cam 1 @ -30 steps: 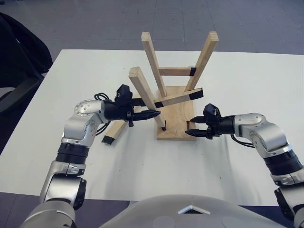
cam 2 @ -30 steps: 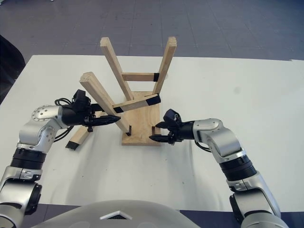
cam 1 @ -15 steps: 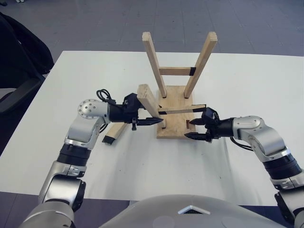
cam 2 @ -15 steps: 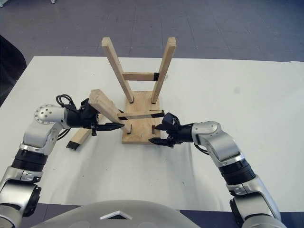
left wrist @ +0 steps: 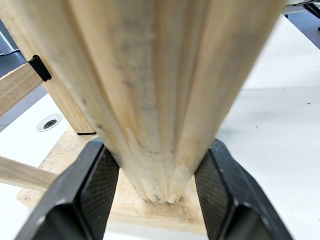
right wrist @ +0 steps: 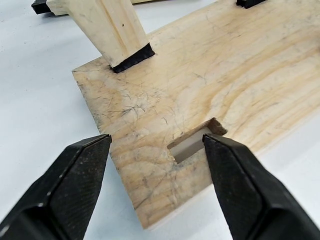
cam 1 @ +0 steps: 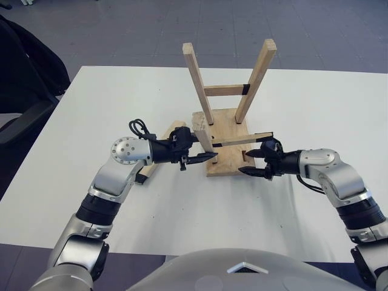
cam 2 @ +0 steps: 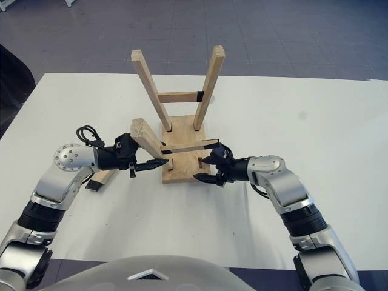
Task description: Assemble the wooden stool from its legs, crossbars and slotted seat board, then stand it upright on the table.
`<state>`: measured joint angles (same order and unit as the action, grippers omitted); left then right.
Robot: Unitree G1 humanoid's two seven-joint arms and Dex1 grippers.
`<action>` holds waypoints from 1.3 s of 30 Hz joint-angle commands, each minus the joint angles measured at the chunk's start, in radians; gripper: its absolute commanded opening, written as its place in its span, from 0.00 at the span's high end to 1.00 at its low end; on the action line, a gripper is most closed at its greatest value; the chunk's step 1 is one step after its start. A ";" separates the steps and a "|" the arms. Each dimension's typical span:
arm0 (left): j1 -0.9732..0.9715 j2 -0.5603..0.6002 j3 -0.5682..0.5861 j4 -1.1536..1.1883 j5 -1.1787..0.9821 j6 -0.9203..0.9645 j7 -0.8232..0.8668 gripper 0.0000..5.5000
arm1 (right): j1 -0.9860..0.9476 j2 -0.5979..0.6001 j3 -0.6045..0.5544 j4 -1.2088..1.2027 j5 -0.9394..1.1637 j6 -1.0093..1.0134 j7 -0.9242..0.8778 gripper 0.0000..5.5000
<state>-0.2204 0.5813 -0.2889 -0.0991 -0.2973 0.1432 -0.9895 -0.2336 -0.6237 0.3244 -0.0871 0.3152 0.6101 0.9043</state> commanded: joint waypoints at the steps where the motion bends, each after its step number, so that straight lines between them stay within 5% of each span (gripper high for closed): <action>1: 0.085 0.028 -0.094 0.104 0.129 0.092 0.026 0.62 | 0.037 -0.009 0.027 0.034 -0.026 0.049 0.006 0.39; 10: 0.011 -0.017 0.007 0.025 0.000 0.069 0.009 0.62 | 0.045 -0.006 0.028 0.026 -0.028 0.045 0.001 0.39; 17: -0.024 -0.043 0.040 0.023 -0.017 0.055 -0.007 0.39 | 0.049 -0.004 0.024 0.018 -0.025 0.049 -0.004 0.39; 23: 0.072 0.044 0.017 -0.051 0.009 0.099 -0.065 0.21 | 0.063 -0.020 -0.043 -0.020 0.007 0.055 -0.016 0.39; 28: 0.087 -0.019 -0.012 0.013 0.136 0.088 0.086 0.05 | 0.069 -0.030 -0.106 -0.096 0.038 0.112 -0.033 0.39; 39: 0.095 -0.058 -0.051 0.062 0.236 0.072 0.154 0.01 | 0.125 -0.051 -0.108 0.015 -0.007 0.075 -0.020 0.39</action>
<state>-0.0928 0.5221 -0.3500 -0.0728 -0.0955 0.2259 -0.8645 -0.1356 -0.6549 0.1978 -0.1223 0.3575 0.6754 0.9006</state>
